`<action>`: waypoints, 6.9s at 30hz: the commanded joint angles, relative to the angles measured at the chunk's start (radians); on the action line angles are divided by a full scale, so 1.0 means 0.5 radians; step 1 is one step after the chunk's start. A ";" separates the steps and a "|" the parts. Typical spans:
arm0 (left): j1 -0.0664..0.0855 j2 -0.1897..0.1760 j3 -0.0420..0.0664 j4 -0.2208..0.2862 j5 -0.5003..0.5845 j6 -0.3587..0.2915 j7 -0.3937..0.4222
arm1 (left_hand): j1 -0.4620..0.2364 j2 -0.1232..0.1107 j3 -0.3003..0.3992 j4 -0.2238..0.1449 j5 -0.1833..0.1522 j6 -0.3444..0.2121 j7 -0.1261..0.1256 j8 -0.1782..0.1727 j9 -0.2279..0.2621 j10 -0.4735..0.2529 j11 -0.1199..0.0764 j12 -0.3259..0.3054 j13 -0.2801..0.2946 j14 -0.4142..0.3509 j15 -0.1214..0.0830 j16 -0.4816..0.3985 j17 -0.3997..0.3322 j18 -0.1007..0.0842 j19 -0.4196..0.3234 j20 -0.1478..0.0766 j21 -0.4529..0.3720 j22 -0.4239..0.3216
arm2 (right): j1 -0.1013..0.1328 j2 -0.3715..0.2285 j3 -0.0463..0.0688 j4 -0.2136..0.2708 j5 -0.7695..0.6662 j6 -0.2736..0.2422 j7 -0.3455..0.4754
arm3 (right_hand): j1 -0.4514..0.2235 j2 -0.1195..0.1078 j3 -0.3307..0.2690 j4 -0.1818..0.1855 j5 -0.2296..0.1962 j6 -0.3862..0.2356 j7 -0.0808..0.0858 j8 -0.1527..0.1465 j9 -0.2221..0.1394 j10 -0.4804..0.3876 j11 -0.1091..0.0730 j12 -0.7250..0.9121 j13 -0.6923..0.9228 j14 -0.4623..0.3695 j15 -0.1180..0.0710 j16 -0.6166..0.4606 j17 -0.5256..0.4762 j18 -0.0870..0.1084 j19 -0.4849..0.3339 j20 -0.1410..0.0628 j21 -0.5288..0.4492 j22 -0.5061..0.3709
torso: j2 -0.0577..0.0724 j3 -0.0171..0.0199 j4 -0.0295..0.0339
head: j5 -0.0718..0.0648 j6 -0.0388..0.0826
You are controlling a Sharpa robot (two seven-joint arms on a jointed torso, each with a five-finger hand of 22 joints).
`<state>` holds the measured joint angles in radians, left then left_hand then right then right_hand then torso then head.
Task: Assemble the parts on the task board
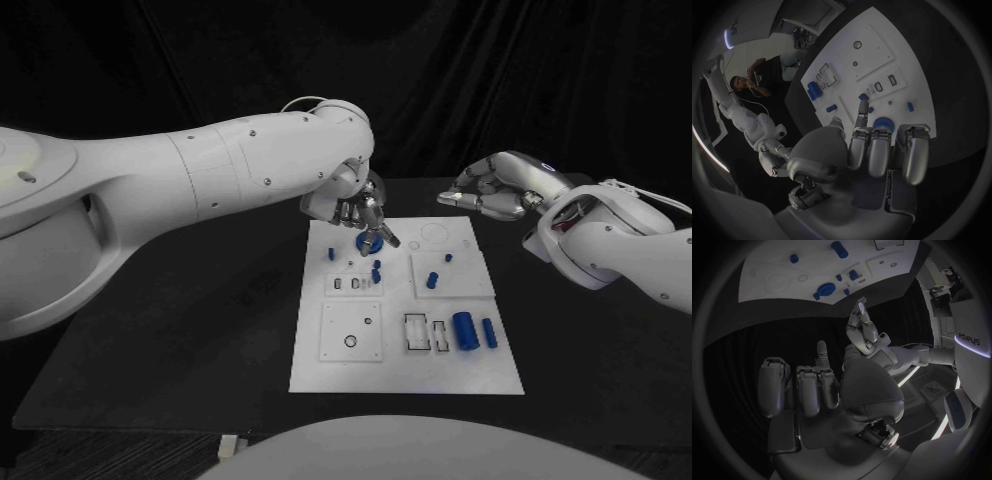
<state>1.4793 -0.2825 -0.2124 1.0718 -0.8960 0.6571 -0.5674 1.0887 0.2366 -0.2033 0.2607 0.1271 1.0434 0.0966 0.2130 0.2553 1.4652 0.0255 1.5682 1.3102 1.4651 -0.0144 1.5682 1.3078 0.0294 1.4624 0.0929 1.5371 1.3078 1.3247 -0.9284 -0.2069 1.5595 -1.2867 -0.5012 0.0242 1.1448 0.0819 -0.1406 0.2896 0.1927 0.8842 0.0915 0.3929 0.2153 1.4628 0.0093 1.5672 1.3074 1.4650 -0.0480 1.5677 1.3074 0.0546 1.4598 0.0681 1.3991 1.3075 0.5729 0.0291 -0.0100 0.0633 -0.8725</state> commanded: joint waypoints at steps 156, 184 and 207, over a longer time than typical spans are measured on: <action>-0.330 0.181 0.002 -0.347 0.057 -0.146 -0.045 | 0.297 -0.203 0.793 -0.745 0.268 0.139 -0.040 -0.240 0.091 0.211 -0.046 0.005 0.521 0.211 -0.061 0.005 0.526 -0.006 0.044 -0.050 -0.054 0.363 | -0.031 0.028 0.002 -0.035 0.001 0.224 -0.141 | 0.081 0.017 -0.051 -0.005 0.066 0.001 0.011 -0.026 0.005 0.216 0.019 0.007 0.527 0.212 0.020 0.006 0.527 0.007 -0.048 0.011 -0.121 0.373 | -0.023 -0.0198 0.006 | 0.035 0.000; -0.330 0.150 0.002 -0.290 0.057 -0.230 -0.041 | 0.171 -0.274 1.195 -1.027 0.380 0.176 -0.032 -0.190 0.245 0.211 -0.044 0.005 0.521 0.211 -0.063 0.005 0.526 -0.007 0.054 -0.049 -0.061 0.375 | -0.032 0.018 0.002 -0.032 0.001 0.244 -0.148 | 0.125 0.008 -0.058 -0.007 0.068 0.006 0.010 -0.029 0.008 0.216 0.018 0.007 0.527 0.212 0.019 0.006 0.527 0.012 -0.061 0.011 -0.147 0.365 | -0.024 -0.0202 0.006 | 0.063 0.000; -0.235 -0.119 0.001 0.075 0.055 -0.398 -0.024 | 0.126 -0.264 1.250 -1.031 0.332 0.154 -0.030 -0.190 0.282 0.211 -0.044 0.005 0.521 0.211 -0.063 0.005 0.526 0.001 0.031 -0.051 -0.084 0.354 | -0.044 0.008 0.002 -0.030 0.001 0.263 -0.162 | 0.131 0.008 -0.059 -0.006 0.068 0.006 0.010 -0.029 0.008 0.216 0.018 0.007 0.527 0.212 0.019 0.006 0.527 0.014 -0.066 0.011 -0.155 0.363 | -0.031 -0.0202 0.005 | 0.079 0.000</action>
<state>1.3578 -0.3375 -0.2124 1.0965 -0.8738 0.4865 -0.5964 1.1599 0.1006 0.2229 -0.0635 0.2958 1.1271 0.0847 0.1140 0.3955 1.4680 0.0070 1.5672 1.3101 1.4651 -0.0428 1.5681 1.3081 0.0296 1.4657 0.0749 1.5005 1.3074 1.3058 -0.9230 -0.2068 1.5431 -1.2844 -0.3793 -0.0371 1.2014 0.0857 -0.1654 0.2868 0.2238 0.8841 0.0915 0.3850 0.2175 1.4666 0.0128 1.5672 1.3076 1.4677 -0.0453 1.5678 1.3073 0.0547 1.4346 0.0718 1.3263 1.3078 0.5583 0.0189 -0.0068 0.1001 -0.8725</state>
